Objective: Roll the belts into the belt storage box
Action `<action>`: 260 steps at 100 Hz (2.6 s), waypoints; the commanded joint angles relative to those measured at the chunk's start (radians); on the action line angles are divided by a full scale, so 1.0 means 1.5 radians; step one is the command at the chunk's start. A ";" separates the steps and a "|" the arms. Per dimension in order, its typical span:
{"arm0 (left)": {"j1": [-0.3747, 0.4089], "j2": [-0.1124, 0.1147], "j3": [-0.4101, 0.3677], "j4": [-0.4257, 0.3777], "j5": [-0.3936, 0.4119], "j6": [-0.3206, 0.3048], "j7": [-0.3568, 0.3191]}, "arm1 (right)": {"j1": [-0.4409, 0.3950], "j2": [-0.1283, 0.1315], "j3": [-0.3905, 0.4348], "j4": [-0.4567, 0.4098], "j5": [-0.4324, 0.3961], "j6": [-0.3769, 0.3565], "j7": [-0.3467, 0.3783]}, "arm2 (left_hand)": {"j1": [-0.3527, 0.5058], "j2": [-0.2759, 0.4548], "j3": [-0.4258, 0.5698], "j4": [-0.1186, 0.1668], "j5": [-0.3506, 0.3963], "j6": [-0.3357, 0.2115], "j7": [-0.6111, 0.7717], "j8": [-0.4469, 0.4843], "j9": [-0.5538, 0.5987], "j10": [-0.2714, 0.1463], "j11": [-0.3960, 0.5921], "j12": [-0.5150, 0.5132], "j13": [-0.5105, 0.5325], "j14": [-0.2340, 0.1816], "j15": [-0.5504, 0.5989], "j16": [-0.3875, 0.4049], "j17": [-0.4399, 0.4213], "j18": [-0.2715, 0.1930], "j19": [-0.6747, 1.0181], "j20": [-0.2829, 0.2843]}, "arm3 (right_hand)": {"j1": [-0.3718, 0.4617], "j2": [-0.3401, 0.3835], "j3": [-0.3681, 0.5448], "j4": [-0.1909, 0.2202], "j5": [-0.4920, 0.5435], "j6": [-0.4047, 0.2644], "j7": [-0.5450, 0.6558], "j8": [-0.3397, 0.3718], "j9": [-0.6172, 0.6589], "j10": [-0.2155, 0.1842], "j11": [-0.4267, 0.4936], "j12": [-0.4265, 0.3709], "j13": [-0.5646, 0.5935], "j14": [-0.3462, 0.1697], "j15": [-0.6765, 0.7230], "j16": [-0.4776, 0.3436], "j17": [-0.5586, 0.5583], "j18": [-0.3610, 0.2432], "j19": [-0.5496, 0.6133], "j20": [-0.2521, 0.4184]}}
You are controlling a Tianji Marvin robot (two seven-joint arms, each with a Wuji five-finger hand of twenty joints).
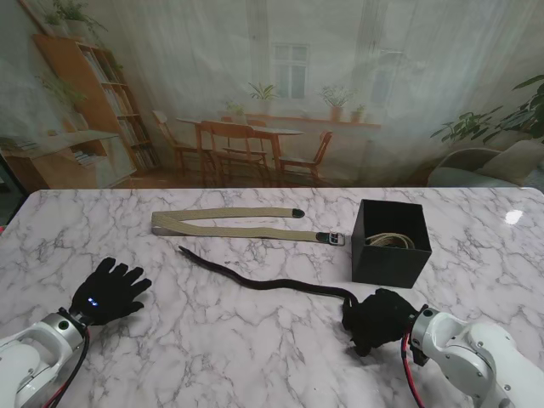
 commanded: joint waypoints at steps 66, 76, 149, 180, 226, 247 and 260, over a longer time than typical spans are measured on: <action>0.001 -0.001 -0.003 0.002 -0.003 0.002 -0.009 | -0.005 0.022 0.014 -0.071 -0.023 0.013 0.187 | -0.011 0.035 -0.009 -0.009 -0.014 0.022 -0.009 0.002 -0.029 0.019 -0.001 -0.005 -0.009 0.011 0.011 0.008 -0.014 0.025 -0.005 0.005 | 0.160 -0.125 0.339 0.074 -0.143 0.090 -0.091 0.039 -0.153 -0.121 -0.139 -0.068 -0.124 -0.116 -0.111 -0.088 -0.046 -0.106 -0.049 -0.005; 0.002 -0.001 -0.004 0.001 -0.003 0.002 -0.008 | -0.004 0.022 0.012 -0.067 -0.042 0.010 0.176 | -0.011 0.035 -0.009 -0.009 -0.014 0.022 -0.009 0.002 -0.029 0.020 -0.001 -0.005 -0.008 0.011 0.012 0.008 -0.014 0.025 -0.005 0.005 | 0.203 -0.125 0.319 0.064 -0.122 0.067 -0.071 0.050 -0.129 -0.144 -0.145 -0.092 -0.112 -0.137 -0.098 -0.096 -0.035 -0.118 -0.040 -0.005; 0.004 -0.001 -0.004 0.003 -0.004 0.004 -0.005 | 0.006 0.017 -0.014 -0.024 -0.085 0.010 0.073 | -0.006 0.039 -0.009 -0.009 -0.014 0.022 -0.009 0.004 -0.030 0.019 0.000 -0.004 -0.008 0.011 0.012 0.009 -0.013 0.025 -0.005 0.007 | 0.197 -0.127 0.036 -0.083 0.053 -0.185 0.213 -0.017 -0.010 -0.086 -0.100 0.026 0.042 -0.058 0.018 0.025 0.013 -0.044 0.003 0.026; 0.006 -0.002 -0.004 0.003 -0.008 0.004 -0.005 | 0.001 0.015 -0.015 -0.028 -0.041 0.024 0.088 | -0.014 0.043 -0.011 -0.011 -0.016 0.021 -0.010 0.003 -0.032 0.021 -0.001 -0.005 -0.009 0.011 0.011 0.009 -0.014 0.024 -0.006 0.006 | 0.141 -0.097 -0.031 -0.096 0.107 -0.287 0.233 0.061 -0.301 0.019 -0.142 -0.004 -0.088 0.008 -0.050 0.011 -0.033 0.029 -0.033 0.033; 0.007 -0.002 -0.004 0.003 -0.008 0.005 -0.006 | 0.000 0.014 -0.018 -0.026 -0.019 0.032 0.089 | -0.013 0.043 -0.010 -0.011 -0.013 0.020 -0.009 0.004 -0.033 0.019 -0.002 -0.005 -0.010 0.011 0.011 0.009 -0.015 0.025 -0.008 0.007 | 0.125 -0.122 0.002 -0.097 0.165 -0.239 0.283 -0.053 -0.669 0.141 -0.164 -0.121 -0.340 0.089 -0.160 -0.131 -0.105 0.088 -0.135 -0.026; 0.007 -0.002 -0.004 0.003 -0.008 0.004 -0.006 | -0.006 0.013 -0.017 -0.028 -0.044 0.037 0.069 | -0.013 0.042 -0.010 -0.011 -0.013 0.021 -0.009 0.005 -0.033 0.019 -0.002 -0.005 -0.010 0.011 0.011 0.009 -0.014 0.024 -0.007 0.007 | 0.116 -0.147 0.002 -0.101 0.156 -0.257 0.264 -0.056 -0.697 0.141 -0.176 -0.131 -0.397 0.103 -0.181 -0.180 -0.165 0.090 -0.162 -0.097; 0.006 -0.002 -0.004 0.004 -0.008 0.003 -0.004 | -0.011 0.011 -0.014 -0.030 -0.077 0.038 0.036 | -0.012 0.042 -0.010 -0.011 -0.013 0.021 -0.008 0.005 -0.033 0.019 -0.002 -0.005 -0.009 0.011 0.011 0.009 -0.015 0.025 -0.008 0.007 | 0.117 -0.161 -0.001 -0.103 0.142 -0.254 0.264 -0.053 -0.706 0.151 -0.171 -0.128 -0.409 0.108 -0.186 -0.184 -0.179 0.084 -0.169 -0.106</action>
